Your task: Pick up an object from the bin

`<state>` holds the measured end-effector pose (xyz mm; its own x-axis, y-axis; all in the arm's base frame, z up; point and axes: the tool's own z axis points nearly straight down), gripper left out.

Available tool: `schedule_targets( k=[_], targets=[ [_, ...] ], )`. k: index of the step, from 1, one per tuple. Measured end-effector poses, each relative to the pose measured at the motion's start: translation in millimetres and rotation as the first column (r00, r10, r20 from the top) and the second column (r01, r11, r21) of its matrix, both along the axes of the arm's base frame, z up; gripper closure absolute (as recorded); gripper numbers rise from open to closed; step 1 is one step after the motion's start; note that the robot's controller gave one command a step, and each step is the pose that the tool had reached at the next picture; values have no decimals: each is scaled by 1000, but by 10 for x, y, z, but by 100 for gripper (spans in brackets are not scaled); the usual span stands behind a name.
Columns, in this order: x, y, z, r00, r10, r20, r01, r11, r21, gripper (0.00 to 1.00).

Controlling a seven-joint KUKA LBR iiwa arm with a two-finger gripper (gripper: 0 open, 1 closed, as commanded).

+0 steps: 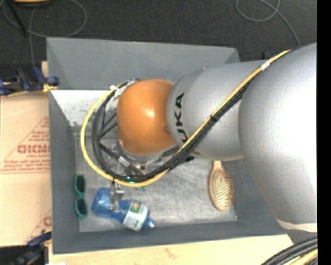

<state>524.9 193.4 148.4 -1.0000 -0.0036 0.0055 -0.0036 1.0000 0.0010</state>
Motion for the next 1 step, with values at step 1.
schedule_targets(
  k=[1],
  targets=[
    [21, -5, 41, 1000, -3, 7, 3, 1000, 2, 0]
  ],
)
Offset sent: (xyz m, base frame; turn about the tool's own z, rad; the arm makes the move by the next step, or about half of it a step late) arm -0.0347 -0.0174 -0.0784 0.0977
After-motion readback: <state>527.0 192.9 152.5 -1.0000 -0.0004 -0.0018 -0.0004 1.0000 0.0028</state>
